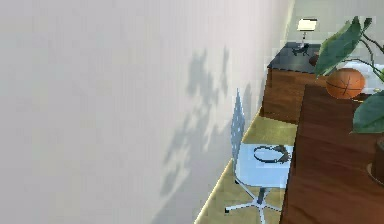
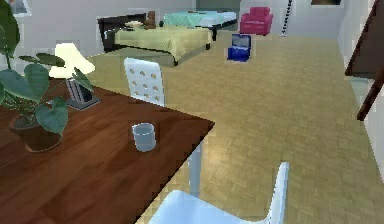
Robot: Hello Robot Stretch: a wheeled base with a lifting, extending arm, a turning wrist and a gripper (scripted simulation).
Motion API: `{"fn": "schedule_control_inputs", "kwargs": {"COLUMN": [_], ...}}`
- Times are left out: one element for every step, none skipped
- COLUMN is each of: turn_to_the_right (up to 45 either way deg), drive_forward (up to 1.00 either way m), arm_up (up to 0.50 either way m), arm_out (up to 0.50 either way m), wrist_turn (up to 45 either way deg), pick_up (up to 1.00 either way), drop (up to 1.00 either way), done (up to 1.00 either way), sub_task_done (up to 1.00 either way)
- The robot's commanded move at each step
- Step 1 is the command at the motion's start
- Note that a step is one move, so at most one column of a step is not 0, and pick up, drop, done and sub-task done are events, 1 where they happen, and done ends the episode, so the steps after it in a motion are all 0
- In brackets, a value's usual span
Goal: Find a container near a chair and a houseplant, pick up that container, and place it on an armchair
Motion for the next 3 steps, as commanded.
{"fn": "schedule_control_inputs", "kwargs": {"turn_to_the_right": [-9.0, 0.0, 0.0], "drive_forward": [0.0, 0.0, 0.0], "arm_up": [0.0, 0.5, 0.36], "arm_out": [0.0, 0.0, 0.0], "wrist_turn": [0.0, 0.0, 0.0], "pick_up": [0.0, 0.0, 0.0], "drop": [0.0, 0.0, 0.0], "done": [0.0, 0.0, 0.0], "sub_task_done": [0.0, 0.0, 0.0]}}
